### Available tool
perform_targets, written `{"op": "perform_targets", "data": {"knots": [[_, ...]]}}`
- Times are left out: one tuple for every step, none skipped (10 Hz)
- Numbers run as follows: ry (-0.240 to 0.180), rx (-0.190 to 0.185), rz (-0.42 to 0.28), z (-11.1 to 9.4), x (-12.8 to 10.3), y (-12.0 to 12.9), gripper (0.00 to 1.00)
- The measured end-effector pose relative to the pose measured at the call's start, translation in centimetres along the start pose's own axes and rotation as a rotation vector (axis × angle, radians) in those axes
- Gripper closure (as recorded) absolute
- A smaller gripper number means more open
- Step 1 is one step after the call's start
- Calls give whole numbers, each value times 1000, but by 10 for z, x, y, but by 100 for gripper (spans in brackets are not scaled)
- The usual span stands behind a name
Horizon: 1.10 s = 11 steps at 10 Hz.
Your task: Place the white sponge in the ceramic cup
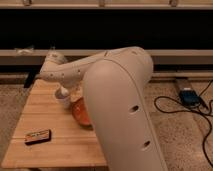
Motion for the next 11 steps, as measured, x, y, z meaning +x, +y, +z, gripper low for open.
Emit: {"op": "perform_targets", "data": {"knots": [[-7, 1, -12, -2, 0, 6, 36], [-14, 2, -23, -5, 1, 11, 26], [-19, 2, -31, -7, 0, 15, 21], [-23, 3, -39, -10, 0, 19, 20], [-29, 5, -48, -13, -1, 24, 20], [-33, 6, -56, -15, -3, 27, 20], [-37, 7, -62, -17, -6, 31, 20], [-43, 11, -73, -21, -10, 36, 20], [-43, 15, -76, -22, -11, 37, 20], [-43, 17, -78, -23, -12, 38, 20], [-51, 16, -79, -25, -13, 40, 20]]}}
